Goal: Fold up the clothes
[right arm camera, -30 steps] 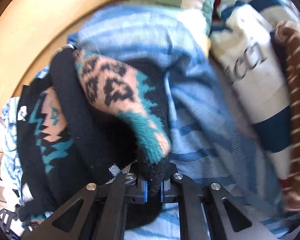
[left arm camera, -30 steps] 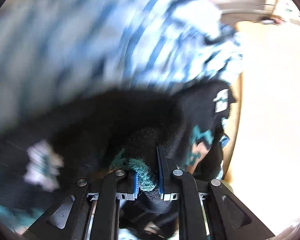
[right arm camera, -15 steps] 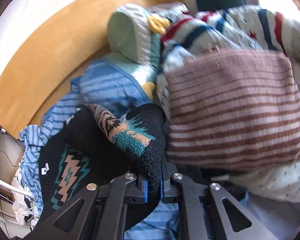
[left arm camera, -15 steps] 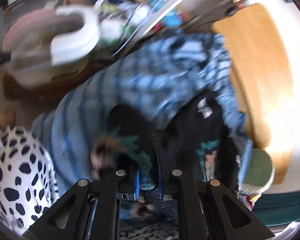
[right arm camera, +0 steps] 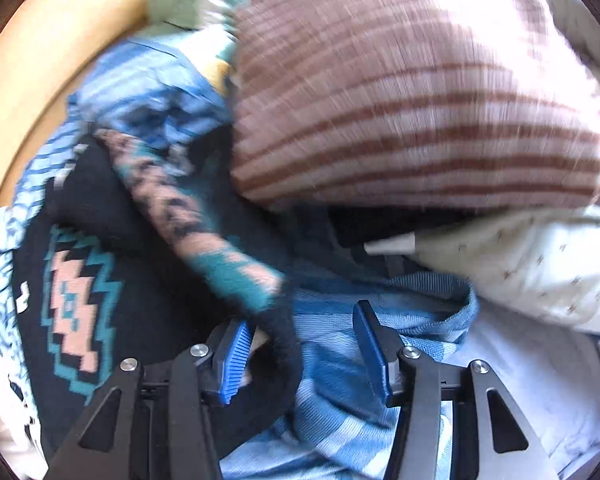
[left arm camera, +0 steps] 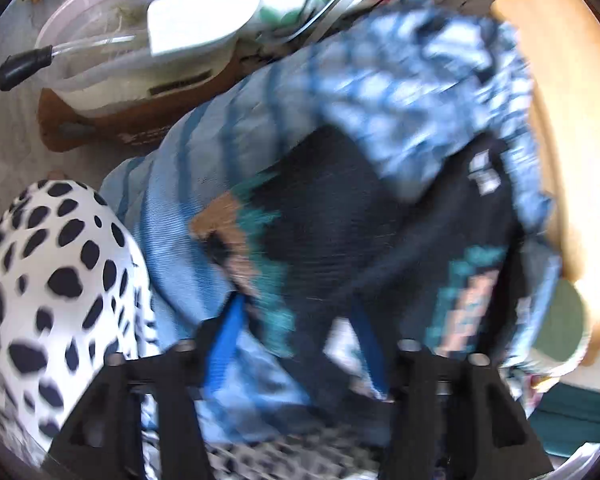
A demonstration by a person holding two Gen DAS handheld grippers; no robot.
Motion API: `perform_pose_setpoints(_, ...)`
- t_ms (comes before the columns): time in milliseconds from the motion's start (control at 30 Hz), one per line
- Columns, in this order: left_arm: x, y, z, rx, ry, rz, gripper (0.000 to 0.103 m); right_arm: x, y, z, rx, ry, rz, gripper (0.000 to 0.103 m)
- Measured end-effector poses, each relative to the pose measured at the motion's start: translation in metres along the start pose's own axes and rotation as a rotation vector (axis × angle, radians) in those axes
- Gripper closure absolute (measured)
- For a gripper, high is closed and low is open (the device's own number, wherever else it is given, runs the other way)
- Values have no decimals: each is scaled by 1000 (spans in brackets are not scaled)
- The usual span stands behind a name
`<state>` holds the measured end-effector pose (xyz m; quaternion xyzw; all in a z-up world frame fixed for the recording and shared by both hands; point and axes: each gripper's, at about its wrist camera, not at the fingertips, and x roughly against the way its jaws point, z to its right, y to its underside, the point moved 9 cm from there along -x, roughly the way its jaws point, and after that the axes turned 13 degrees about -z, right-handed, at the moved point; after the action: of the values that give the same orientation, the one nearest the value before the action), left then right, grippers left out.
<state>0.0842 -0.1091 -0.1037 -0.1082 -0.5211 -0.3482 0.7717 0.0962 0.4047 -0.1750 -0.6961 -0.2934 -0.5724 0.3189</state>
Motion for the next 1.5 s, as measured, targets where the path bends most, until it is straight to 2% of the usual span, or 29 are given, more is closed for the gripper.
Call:
perform_pose_setpoints(33,10,2,7,-5,24,12,38,3,-8,-12,33,-1,19,47)
perform_pose_setpoints(100,32,3,37,-77,37,80,33,10,-24,-35,99,-2,57,42)
perform_pose_setpoints(200,41,-1,81,-203,15,142,25,20,-48,-71,198,-4,115,33)
perform_pose_setpoints(233,32,-6,91,-231,-6,130,25,23,-56,-83,231,-5,134,32)
perform_pose_setpoints(267,22,-10,101,-259,-27,117,25,26,-64,-95,264,-5,153,33)
perform_pose_setpoints(333,-11,-11,119,-297,-63,43,25,33,-79,-119,331,-7,191,33)
perform_pose_setpoints(367,-31,-9,127,-305,-80,-7,25,36,-87,-131,363,-7,209,38)
perform_pose_setpoints(433,-66,-4,137,-331,-119,-88,25,5,-116,-138,370,5,154,45)
perform_pose_setpoints(600,-136,6,155,-365,-203,-237,25,-52,-161,-169,467,41,76,45)
perform_pose_setpoints(667,-154,4,157,-367,-218,-274,25,-68,-172,-181,492,39,49,43)
perform_pose_setpoints(800,-169,-7,155,-340,-221,-298,25,-101,-186,-200,519,60,-24,45)
perform_pose_setpoints(833,-170,-9,153,-328,-208,-306,25,-108,-186,-201,535,90,-33,58)
perform_pose_setpoints(867,-170,-10,151,-316,-195,-313,25,-114,-186,-202,551,119,-41,77)
perform_pose_setpoints(933,-165,-10,148,-314,-171,-316,25,-112,-180,-202,560,105,-27,96)
perform_pose_setpoints(1067,-147,-11,138,-303,-150,-288,25,-57,-180,-183,494,124,144,96)
perform_pose_setpoints(1233,-109,-5,121,-245,-29,-263,25,58,-166,-158,475,150,417,96)
perform_pose_setpoints(1333,-89,3,112,-225,46,-263,25,119,-134,-172,583,124,519,96)
perform_pose_setpoints(1433,-61,16,115,-226,145,-252,25,155,-91,-205,726,39,548,96)
perform_pose_setpoints(1500,-36,16,109,-229,198,-216,25,159,-49,-232,862,11,546,96)
